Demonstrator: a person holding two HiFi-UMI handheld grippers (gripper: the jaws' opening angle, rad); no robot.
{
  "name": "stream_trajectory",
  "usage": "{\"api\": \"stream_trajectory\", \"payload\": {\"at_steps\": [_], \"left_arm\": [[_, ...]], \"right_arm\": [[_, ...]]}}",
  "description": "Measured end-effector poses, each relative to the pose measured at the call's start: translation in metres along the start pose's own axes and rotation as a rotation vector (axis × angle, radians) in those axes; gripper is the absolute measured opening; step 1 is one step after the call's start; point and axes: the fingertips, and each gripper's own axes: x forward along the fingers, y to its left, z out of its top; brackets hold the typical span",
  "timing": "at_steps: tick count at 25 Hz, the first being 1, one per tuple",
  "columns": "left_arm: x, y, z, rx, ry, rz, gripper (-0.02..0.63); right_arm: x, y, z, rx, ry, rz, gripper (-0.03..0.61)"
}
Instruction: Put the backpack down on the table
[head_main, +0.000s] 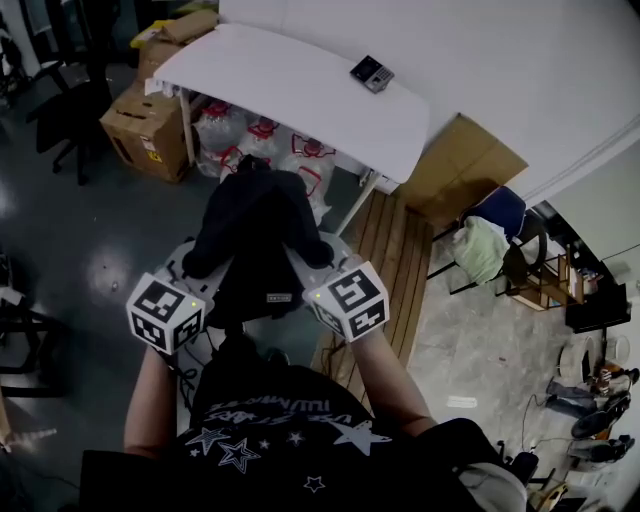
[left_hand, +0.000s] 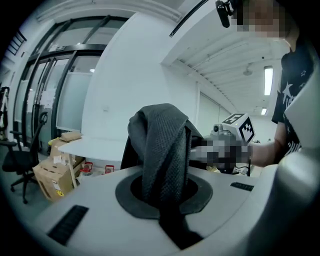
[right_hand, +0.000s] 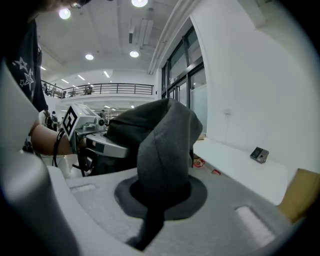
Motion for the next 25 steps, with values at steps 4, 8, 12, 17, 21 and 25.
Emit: {"api": "stream_trajectory", "payload": {"at_steps": [4,8,12,17,21,25], "left_arm": [[0.000,-0.013,-0.005,-0.004,-0.002,-0.002,0.044],[0.004,-0.021,-0.004,-0.012,-0.010,-0.003,0.044],[0.004,-0.023,-0.005,-0.014,-0.004,-0.006,0.044],[0.008,-0.013,-0.005,-0.011,0.008,-0.020,0.044],[0.018,0.005,0.002,-0.024,0.008,-0.047,0.044],[0.032,0.029,0.008,-0.026,0.004,-0.076,0.044]], "right_arm": [[-0.013,0.002,-0.006,-0.004,0.003,-0.001,0.005],[-0.020,-0.001,-0.010,-0.005,0.010,-0.003,0.005],[-0.022,-0.001,-0.011,0.011,0.009,-0.005,0.005],[-0.014,-0.005,-0.011,0.037,0.019,0.003,0.005],[0.002,-0.016,-0.006,0.040,0.036,-0.012,0.005],[0.022,-0.032,0.002,0.040,0.044,-0.040,0.005]]}}
